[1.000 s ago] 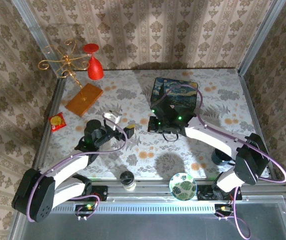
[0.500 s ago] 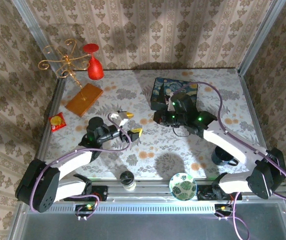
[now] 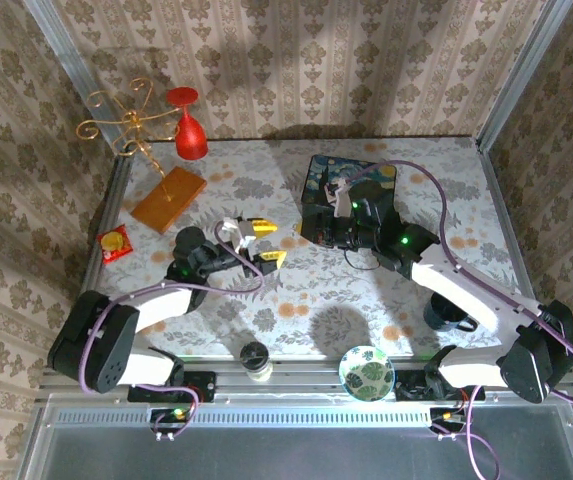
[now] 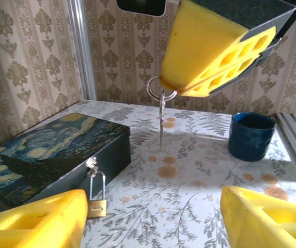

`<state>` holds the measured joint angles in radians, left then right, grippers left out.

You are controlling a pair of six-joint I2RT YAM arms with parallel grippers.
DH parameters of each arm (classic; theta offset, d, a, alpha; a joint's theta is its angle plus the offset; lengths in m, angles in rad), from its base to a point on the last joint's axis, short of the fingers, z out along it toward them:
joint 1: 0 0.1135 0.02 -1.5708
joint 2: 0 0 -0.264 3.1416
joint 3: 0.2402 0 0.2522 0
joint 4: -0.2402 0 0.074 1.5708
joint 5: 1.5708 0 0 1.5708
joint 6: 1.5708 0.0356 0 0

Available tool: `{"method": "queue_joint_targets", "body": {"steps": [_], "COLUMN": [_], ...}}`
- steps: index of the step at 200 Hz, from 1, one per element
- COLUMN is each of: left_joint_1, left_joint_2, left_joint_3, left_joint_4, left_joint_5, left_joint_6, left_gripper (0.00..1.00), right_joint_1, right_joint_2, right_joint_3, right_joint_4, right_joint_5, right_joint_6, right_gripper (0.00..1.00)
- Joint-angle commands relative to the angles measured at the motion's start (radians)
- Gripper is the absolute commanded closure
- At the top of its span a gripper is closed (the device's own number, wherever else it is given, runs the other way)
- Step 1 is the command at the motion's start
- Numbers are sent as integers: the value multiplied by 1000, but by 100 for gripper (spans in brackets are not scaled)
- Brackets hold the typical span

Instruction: Unlock a padlock with a key

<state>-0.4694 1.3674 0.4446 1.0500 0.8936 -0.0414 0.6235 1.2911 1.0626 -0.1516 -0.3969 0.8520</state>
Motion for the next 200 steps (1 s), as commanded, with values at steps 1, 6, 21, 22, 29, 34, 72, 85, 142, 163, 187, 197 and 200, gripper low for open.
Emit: {"method": "queue_joint_targets", "body": {"steps": [1, 6, 21, 22, 29, 34, 72, 85, 142, 163, 187, 197, 200], "left_joint_1": [6, 6, 6, 7, 5, 4, -7, -11, -34, -38, -43, -46, -46], "left_joint_2": [29, 37, 59, 60, 69, 73, 92, 94, 99, 93, 89, 90, 90], "left_joint_3": [43, 46, 46, 47, 49, 51, 64, 68, 84, 84, 91, 92, 92], "left_joint_4": [113, 124, 152, 153, 160, 163, 161, 161, 138, 136, 124, 123, 123], "left_joint_5": [67, 67, 64, 64, 68, 69, 43, 31, 30, 26, 27, 25, 24], "left_joint_6": [-34, -39, -46, -46, -49, -49, -42, -38, -17, -15, -11, -10, -11], "left_gripper": [37, 38, 42, 42, 44, 46, 58, 60, 67, 68, 71, 72, 72], "right_joint_1": [-2, -2, -2, -2, -2, -2, 1, 2, 4, 5, 7, 7, 8], "right_joint_2": [-13, -13, -10, -10, -10, -10, -4, 1, 8, 13, 12, 14, 14], "right_joint_3": [-7, -7, -7, -7, -7, -9, -15, -16, -16, -18, -19, -21, -21], "right_joint_4": [52, 52, 59, 59, 62, 64, 85, 89, 97, 97, 101, 101, 102], "right_joint_5": [-40, -43, -46, -46, -45, -45, -49, -55, -56, -58, -59, -58, -57], "right_joint_6": [22, 22, 24, 24, 27, 29, 41, 44, 46, 49, 49, 48, 50], "right_gripper": [100, 100, 100, 100, 100, 100, 100, 100, 100, 100, 100, 100, 100]}}
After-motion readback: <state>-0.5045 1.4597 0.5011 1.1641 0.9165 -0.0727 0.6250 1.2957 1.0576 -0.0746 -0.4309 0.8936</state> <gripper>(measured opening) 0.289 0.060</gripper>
